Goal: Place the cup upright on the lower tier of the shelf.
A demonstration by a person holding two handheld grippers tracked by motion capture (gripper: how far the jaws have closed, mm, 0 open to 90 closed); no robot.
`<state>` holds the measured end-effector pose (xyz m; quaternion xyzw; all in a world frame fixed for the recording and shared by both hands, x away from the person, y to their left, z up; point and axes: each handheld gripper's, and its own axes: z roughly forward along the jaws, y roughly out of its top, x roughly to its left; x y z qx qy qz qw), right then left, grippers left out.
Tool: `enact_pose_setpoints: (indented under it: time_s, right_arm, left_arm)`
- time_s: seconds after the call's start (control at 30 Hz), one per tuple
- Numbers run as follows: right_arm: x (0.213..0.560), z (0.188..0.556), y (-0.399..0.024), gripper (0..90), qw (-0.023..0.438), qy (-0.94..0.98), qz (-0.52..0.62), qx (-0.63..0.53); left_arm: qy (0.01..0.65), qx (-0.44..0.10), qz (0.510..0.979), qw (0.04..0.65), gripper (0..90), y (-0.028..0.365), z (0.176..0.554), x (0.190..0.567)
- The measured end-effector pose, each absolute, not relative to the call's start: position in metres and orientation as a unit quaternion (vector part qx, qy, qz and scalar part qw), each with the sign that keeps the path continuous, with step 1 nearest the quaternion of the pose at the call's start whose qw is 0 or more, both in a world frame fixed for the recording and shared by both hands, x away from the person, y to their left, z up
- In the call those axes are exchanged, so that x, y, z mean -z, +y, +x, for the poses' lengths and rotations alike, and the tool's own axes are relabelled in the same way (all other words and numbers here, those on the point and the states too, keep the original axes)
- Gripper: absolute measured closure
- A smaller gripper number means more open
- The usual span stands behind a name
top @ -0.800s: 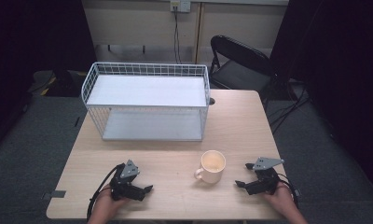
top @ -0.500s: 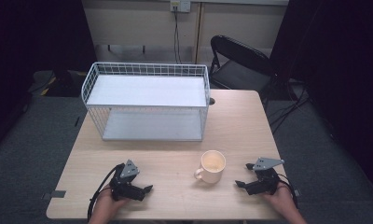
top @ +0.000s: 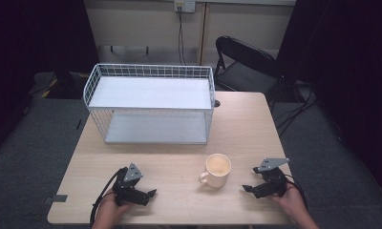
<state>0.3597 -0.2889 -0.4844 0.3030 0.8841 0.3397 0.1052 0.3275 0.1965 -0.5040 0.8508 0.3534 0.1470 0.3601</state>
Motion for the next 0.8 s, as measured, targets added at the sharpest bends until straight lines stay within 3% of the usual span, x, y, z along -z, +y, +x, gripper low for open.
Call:
enact_pose_setpoints:
  time_s: [0.8]
  right_arm:
    - [0.423,0.372,-0.272,13.8,0.106,0.887,0.274,-0.357]
  left_arm:
    - [0.354,-0.147,0.851,0.360,1.8,0.196,0.327,0.504]
